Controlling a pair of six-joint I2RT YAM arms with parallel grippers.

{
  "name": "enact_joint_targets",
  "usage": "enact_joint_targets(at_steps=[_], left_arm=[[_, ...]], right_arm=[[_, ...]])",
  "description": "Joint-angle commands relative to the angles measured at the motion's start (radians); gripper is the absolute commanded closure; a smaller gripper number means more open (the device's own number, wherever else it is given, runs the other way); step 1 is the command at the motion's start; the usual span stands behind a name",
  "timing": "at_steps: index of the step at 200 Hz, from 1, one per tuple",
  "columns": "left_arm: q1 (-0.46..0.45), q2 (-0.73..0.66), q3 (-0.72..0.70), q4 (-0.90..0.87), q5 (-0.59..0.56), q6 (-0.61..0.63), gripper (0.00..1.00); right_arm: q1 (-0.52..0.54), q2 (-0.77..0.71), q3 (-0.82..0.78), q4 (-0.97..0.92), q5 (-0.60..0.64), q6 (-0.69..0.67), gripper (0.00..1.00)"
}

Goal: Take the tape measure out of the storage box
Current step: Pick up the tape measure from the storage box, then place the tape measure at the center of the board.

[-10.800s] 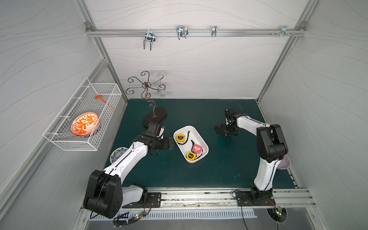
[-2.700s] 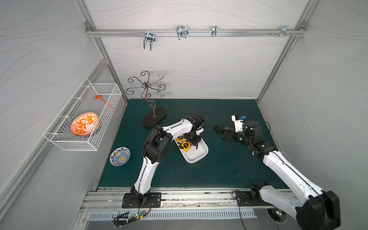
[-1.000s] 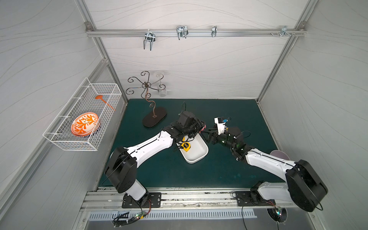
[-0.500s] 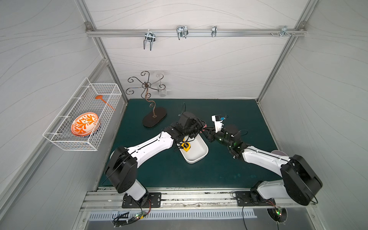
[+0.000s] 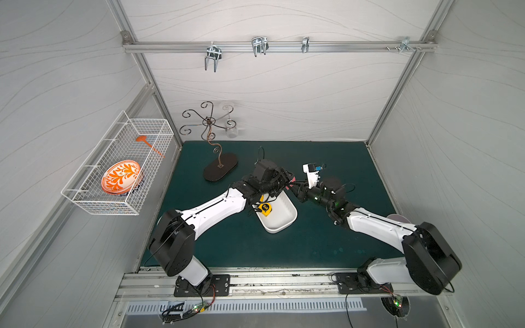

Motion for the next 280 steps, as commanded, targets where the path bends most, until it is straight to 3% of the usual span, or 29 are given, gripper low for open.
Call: enact_joint_targets(at_steps=[1, 9, 50, 107, 157, 199, 212, 250, 280], left_arm=[[0.065, -0.091, 0.003, -0.037, -0.06, 0.106, 0.07], [0.075, -0.104, 0.005, -0.058, -0.073, 0.129, 0.0], [0.103, -0.145, -0.003, -0.15, -0.107, 0.232, 0.0], [0.119, -0.17, -0.05, -0.172, -0.108, 0.275, 0.0], [0.129, -0.173, -0.049, -0.212, -0.109, 0.302, 0.0], [0.136, -0.171, -0.051, -0.245, -0.094, 0.327, 0.0], [0.139, -0.165, -0.044, -0.26, -0.088, 0.341, 0.0], [0.142, -0.138, -0.011, -0.318, -0.071, 0.401, 0.0], [0.141, -0.075, 0.071, -0.433, -0.039, 0.511, 0.0]], right_arm=[[-0.127, -0.03, -0.01, -0.105, -0.041, 0.03, 1.0], [-0.164, -0.026, -0.007, -0.128, -0.075, 0.045, 1.0], [-0.271, -0.01, -0.006, -0.238, -0.192, 0.086, 1.0], [-0.372, 0.057, -0.036, -0.385, -0.341, 0.147, 1.0], [-0.379, 0.183, 0.092, -0.635, -0.359, 0.061, 1.0], [-0.38, 0.255, 0.132, -0.708, -0.323, 0.062, 0.98], [-0.381, 0.269, 0.137, -0.715, -0.319, 0.064, 0.91], [-0.38, 0.261, 0.135, -0.713, -0.31, 0.065, 0.48], [-0.379, 0.205, 0.127, -0.725, -0.291, 0.047, 0.31]])
